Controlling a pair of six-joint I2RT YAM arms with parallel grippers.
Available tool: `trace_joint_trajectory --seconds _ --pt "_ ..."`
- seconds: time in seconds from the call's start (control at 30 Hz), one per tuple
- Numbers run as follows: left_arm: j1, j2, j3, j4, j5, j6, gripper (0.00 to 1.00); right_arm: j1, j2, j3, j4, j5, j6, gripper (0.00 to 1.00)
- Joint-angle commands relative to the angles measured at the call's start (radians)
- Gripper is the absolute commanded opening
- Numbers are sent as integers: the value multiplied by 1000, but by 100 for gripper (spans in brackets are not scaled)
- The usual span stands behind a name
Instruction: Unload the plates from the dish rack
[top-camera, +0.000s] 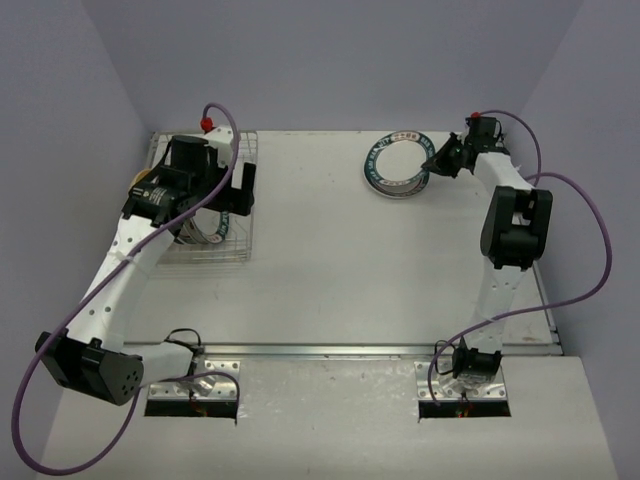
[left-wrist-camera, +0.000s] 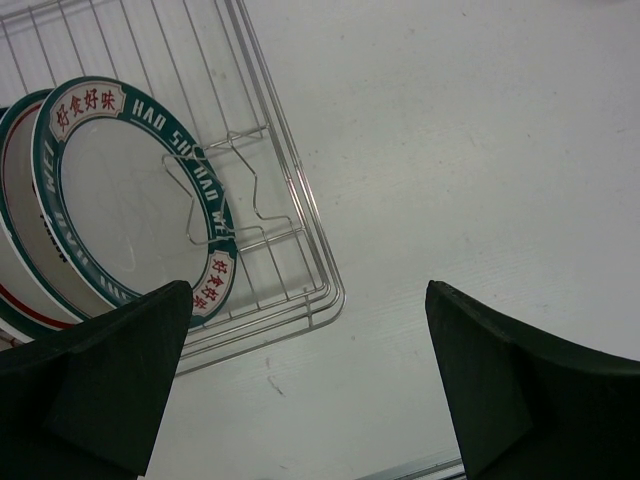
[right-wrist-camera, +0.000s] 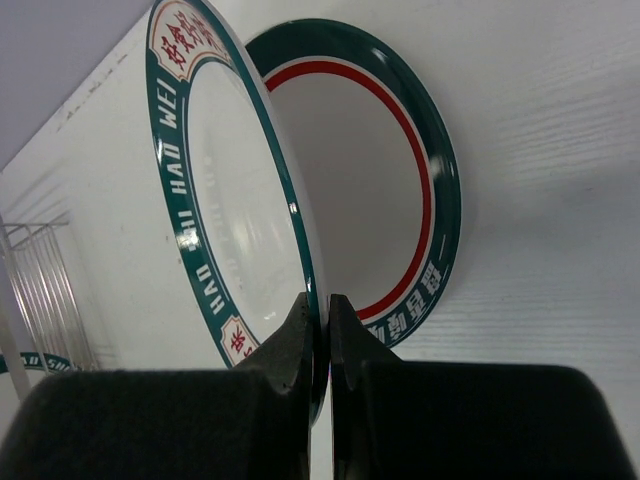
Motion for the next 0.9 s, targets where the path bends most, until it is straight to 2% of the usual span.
trace_joint_trajectory --seconds 0.0,0.13,0.2,0.23,0.3,0.43,0.57,0.67,0.87 --pt "-1 -34 -22 48 -13 -21 100 -1 15 71 60 2 15 0" --pt "1 -27 -23 53 -13 -27 100 1 40 69 58 -3 12 0" --pt "4 -24 -19 53 -11 -29 100 1 46 68 50 -5 2 8" --pt "5 -23 -17 52 -12 -29 100 1 49 66 48 -4 -3 9" --pt "7 -23 -15 52 -13 -31 100 1 46 50 41 9 -15 23" --pt "12 -27 -9 56 -76 -41 100 4 37 49 3 70 -47 38" --pt "24 -28 -5 60 -149 -53 100 11 35 62 -50 144 -81 50" --pt "35 -34 -6 55 -148 -55 100 26 50 101 -104 188 -117 59" --pt "37 -49 -4 57 -184 -55 100 74 67 141 -183 298 -201 70"
